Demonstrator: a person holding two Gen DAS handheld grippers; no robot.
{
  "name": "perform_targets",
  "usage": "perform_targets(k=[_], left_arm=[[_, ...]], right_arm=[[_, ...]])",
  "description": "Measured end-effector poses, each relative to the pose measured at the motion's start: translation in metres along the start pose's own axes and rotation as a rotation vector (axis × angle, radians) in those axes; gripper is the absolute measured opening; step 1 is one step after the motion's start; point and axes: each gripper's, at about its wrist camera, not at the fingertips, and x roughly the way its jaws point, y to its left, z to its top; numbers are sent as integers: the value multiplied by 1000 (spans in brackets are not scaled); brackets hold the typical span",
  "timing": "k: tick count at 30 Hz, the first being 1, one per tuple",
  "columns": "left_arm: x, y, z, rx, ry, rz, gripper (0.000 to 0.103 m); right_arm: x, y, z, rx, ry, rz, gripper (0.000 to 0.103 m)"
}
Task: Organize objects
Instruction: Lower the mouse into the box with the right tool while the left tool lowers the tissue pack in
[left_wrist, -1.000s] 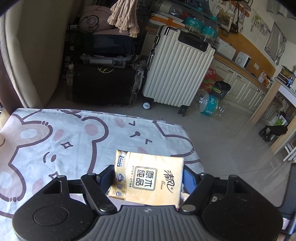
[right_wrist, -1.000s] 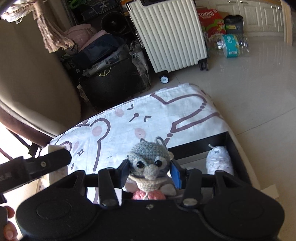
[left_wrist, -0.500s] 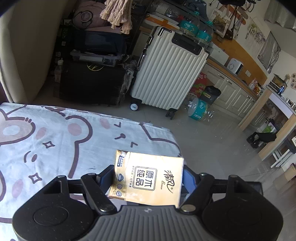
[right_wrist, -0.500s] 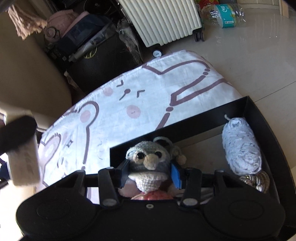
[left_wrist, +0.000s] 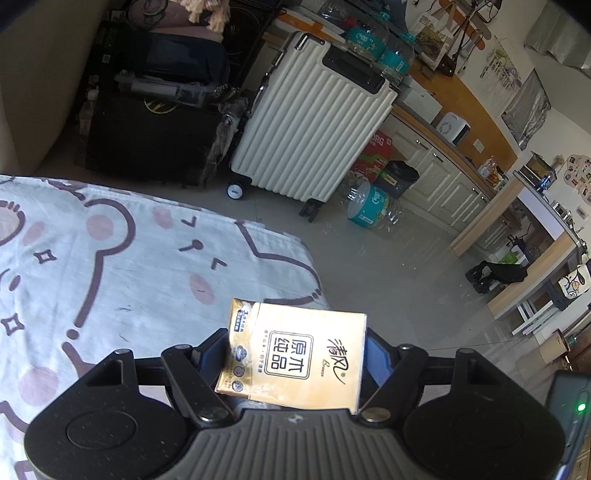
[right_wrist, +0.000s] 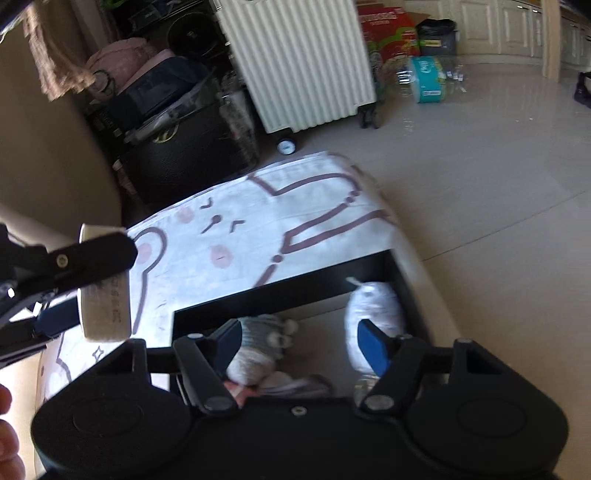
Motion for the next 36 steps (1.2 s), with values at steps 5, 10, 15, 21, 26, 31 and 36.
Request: perform_targets(k=[5,10,15,21,26,31,36], left_arm=[[20,-6,-8,-25,38,-24,75],[44,-11,-20,-34,75,-42,75],[62,-18,-29,-31,93,-69,75],[79,-16,-37,-42,152,-71,87],[72,-10,-33,-46,130,-51,85],[66,-4,-29,-49,135,-28,71],[63,5,-26,-71,149,-11,54]], right_arm=[[-18,-42,4,158,-32,-15,56],[-24,-68,3,259,-49,-9,49],[-23,-75,3,262,-52,-1,49],[-21,-82,3,276,-59,3,49],[-18,-81,3,281,-53,13,49],[-14,-72,2,253,-36,27,49],[-9,-56,0,194,-2,47,44]])
